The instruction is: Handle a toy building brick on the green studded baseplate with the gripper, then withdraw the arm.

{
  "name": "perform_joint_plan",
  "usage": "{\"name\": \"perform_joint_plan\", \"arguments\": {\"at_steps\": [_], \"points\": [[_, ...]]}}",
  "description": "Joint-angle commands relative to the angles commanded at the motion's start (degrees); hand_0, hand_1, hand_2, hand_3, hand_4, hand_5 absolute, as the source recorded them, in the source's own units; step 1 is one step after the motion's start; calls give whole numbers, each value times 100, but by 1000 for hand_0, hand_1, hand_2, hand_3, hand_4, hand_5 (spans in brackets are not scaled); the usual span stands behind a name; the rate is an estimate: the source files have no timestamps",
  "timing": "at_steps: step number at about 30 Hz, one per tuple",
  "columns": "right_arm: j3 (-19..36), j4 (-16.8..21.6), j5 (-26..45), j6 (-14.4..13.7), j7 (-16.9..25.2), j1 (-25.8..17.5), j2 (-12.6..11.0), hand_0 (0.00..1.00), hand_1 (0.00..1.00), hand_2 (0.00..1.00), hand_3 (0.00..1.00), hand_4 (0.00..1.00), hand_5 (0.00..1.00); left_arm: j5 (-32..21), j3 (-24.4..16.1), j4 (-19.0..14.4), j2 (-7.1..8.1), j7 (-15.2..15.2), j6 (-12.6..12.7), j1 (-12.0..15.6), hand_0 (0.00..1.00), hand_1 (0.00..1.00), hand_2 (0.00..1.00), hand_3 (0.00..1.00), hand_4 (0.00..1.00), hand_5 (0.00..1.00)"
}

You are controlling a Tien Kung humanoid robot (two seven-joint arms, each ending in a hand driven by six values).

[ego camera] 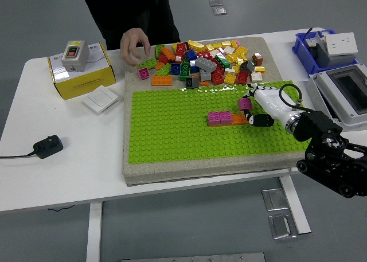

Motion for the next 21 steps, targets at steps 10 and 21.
{"name": "perform_joint_plan", "arguments": {"at_steps": [10,21], "points": [[-96,-43,34,12,-2,-8,34,924,939,973,611,479,328,-18,6,0,8,3,5,-1,665,665,661,651,368,593],[-238,-176,109,10,25,15,175,924,937,970,611,478,331,-21,9,0,11,5,5,-6,664,664,660,651,367,594]]}}
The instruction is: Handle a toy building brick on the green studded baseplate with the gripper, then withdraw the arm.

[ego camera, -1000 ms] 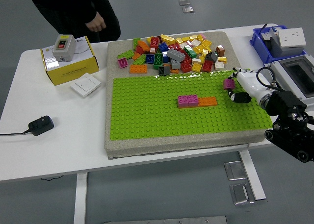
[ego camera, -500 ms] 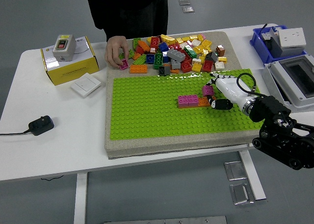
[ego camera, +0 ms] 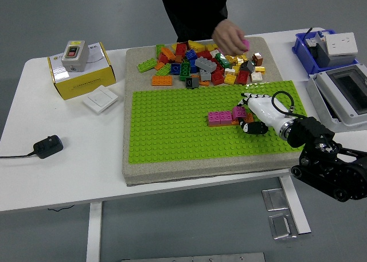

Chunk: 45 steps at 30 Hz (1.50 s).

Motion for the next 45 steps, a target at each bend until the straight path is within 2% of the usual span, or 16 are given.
{"name": "perform_joint_plan", "arguments": {"at_steps": [14,42,45], "points": [[-69,-122,47,1,9,6,122,923,933,968,611,478,332,13,-4,0,7,4,1,7,665,664,660,650,367,595],[-138,-294,139,-18,74,20,178,921,932,965,610,473,341,2,18,0,15,-5,0,-1,665,665,661,651,366,597],[-146,-298,141,-19,79,24,188,924,933,965,633,471,343,-9,28,0,16,-7,0,-4,665,664,660,651,366,596]]}}
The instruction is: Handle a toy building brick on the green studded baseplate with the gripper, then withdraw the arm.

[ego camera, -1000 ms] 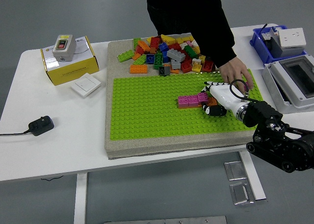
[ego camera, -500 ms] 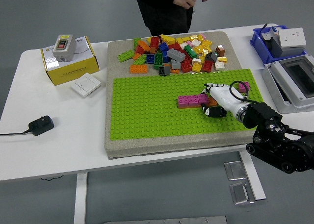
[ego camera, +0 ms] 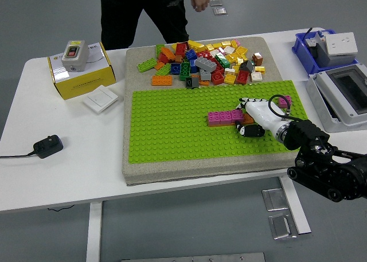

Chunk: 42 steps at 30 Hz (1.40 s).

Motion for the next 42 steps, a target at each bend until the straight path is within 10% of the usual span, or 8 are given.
{"name": "perform_joint_plan", "arguments": {"at_steps": [3,4,42], "points": [[-12,2,0,1,2,2,8,924,933,965,633,471,343,-9,7,0,1,-2,1,-3,665,664,660,651,366,596],[-13,2,-1,2,2,2,10,924,933,968,769,466,347,-12,9,0,2,-2,1,-3,665,665,661,651,366,596],[32,82,39,22,-8,15,-30,924,937,979,842,473,368,-3,-8,0,3,-7,4,-18,664,665,664,653,362,616]]}}
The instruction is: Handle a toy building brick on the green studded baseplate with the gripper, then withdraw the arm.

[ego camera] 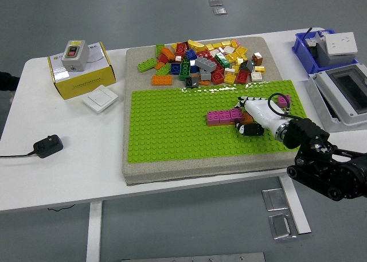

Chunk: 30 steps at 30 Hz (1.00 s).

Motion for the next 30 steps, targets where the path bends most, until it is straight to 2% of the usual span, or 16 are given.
{"name": "perform_joint_plan", "arguments": {"at_steps": [30], "points": [[16,72,30,-1,4,-48,-27,927,918,977,844,509,396,8,-4,0,-4,3,1,4,664,664,660,645,335,624]]}}
